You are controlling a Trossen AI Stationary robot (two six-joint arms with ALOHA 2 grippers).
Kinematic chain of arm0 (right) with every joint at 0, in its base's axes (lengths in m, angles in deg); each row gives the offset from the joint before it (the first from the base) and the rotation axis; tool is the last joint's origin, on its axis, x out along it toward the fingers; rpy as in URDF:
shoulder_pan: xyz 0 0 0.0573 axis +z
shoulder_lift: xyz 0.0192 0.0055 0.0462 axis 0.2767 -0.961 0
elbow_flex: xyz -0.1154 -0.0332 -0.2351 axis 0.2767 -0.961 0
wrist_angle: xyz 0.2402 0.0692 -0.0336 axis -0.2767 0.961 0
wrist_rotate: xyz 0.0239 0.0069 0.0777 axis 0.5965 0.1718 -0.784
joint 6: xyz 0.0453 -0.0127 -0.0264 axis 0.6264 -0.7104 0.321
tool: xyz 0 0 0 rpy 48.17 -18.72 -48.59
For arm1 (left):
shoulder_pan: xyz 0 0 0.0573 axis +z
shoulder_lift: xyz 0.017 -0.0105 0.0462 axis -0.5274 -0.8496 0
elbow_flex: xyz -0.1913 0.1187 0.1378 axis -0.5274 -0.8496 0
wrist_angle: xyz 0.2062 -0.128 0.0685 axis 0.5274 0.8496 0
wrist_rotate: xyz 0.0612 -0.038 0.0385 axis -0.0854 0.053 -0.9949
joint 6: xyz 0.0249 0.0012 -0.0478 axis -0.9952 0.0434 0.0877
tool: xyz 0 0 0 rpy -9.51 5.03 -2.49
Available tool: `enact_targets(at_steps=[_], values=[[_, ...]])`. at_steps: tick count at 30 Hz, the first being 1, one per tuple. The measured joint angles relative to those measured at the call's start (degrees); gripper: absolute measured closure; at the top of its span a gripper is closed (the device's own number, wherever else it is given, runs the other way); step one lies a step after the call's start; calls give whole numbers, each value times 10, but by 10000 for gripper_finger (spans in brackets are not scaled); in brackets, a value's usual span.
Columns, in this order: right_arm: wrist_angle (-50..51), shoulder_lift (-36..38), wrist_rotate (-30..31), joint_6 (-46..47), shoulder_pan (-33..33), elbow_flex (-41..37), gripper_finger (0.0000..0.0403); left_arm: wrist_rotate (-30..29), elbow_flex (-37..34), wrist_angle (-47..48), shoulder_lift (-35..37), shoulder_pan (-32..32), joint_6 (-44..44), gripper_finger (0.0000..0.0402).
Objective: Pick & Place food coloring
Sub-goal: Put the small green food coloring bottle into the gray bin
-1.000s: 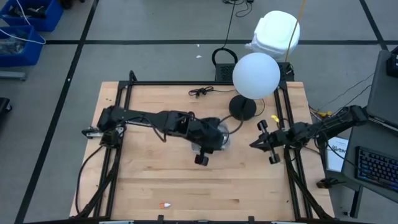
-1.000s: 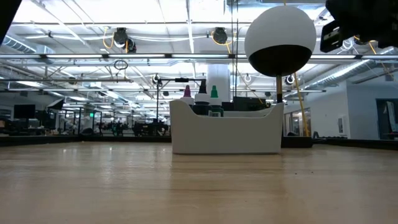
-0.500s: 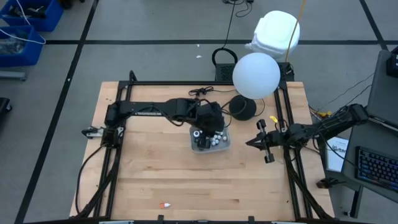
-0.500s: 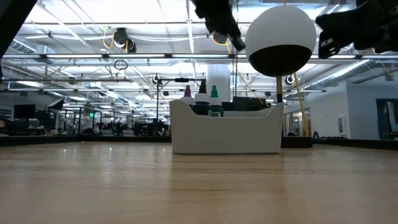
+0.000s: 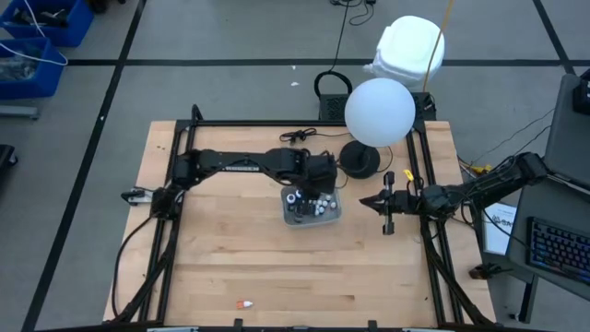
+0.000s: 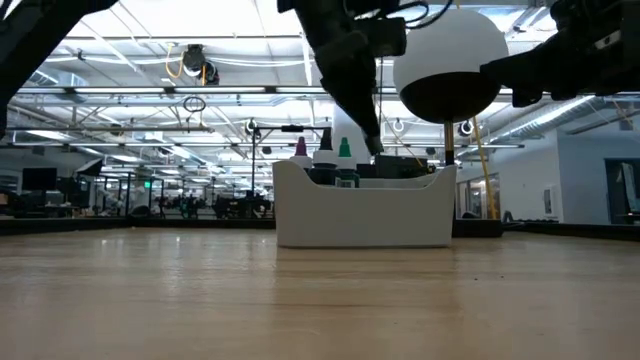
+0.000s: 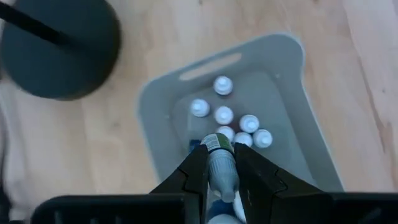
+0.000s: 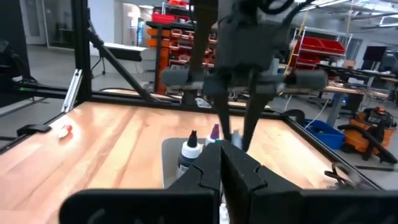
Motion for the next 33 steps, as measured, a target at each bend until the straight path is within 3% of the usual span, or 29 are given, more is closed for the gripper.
enact_targets(at_steps=[10,25,33], values=[[2,0,0,0,-1,0,403,-11,0,-9,-47,-2,-11,338],[2,0,-1,-9,-1,0,403,-5,0,-53,-58,11,-42,339],[-1,1,-1,-24,-1,0,403,-22,0,-71,-58,11,-111,339]])
